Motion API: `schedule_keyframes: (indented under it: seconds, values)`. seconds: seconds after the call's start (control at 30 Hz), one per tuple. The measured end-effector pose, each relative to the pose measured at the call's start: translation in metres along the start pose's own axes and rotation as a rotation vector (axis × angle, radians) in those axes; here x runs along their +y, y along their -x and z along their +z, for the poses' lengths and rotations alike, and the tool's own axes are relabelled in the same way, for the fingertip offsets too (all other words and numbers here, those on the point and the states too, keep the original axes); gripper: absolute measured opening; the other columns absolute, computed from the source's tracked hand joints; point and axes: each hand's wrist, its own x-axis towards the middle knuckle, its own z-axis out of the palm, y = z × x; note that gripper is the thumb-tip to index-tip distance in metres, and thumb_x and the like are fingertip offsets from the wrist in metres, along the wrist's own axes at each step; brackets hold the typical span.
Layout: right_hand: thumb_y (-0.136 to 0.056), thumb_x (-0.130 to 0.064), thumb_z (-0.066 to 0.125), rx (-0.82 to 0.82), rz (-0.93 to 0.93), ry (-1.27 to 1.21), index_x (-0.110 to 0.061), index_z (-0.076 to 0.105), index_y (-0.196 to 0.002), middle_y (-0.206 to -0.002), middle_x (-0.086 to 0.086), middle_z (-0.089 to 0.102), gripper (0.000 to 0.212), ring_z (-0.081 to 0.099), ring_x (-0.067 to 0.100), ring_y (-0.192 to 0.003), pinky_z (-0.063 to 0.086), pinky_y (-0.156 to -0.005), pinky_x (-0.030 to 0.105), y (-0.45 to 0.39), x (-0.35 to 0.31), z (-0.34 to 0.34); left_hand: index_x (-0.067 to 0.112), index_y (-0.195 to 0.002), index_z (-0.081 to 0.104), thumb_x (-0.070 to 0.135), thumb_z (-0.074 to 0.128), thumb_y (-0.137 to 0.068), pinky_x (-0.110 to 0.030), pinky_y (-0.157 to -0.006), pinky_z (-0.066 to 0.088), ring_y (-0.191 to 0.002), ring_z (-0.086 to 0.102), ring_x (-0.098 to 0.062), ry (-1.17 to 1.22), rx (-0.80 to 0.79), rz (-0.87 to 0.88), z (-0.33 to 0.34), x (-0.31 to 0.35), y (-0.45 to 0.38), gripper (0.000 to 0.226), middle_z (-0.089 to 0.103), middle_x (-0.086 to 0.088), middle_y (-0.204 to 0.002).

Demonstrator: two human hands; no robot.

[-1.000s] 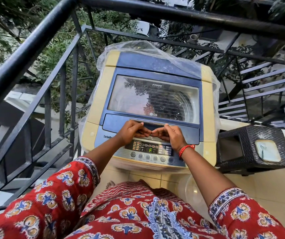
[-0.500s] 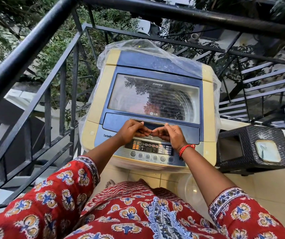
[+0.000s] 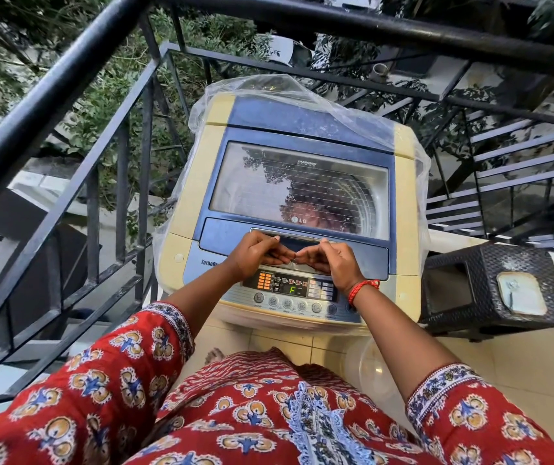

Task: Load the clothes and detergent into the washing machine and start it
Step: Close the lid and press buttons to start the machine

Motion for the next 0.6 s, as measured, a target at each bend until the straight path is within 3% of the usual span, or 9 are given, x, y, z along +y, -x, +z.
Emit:
schedule_keyframes:
  seconds: [0.33, 0.6]
  values:
    - [-0.105, -0.021, 0.028, -0.002, 0.003, -0.004, -0.004, 0.075, -0.091, -0.092, 0.017, 0.075, 0.052, 0.072, 0.026, -0.093, 0.054, -0.09, 0.037, -0.0008, 0.0011, 0.0004, -0.014, -0.098, 0.067, 0.01, 0.032, -0.102, -0.025, -0.073, 0.058, -0.083, 0.072, -0.023, 0.001, 0.002, 0.005, -0.0001, -0.0003, 0.0, 0.042, 0.075, -0.007, -0.087]
    - [-0.105, -0.021, 0.028, -0.015, 0.007, -0.027, 0.003, 0.073, -0.094, -0.092, 0.018, 0.074, 0.052, 0.072, 0.025, -0.091, 0.055, -0.078, 0.023, -0.0016, 0.0003, -0.0007, -0.013, -0.098, 0.067, 0.009, 0.032, -0.102, -0.025, -0.073, 0.058, -0.083, 0.072, -0.023, -0.008, 0.008, 0.008, 0.0, -0.0012, -0.0011, 0.042, 0.073, -0.011, -0.09]
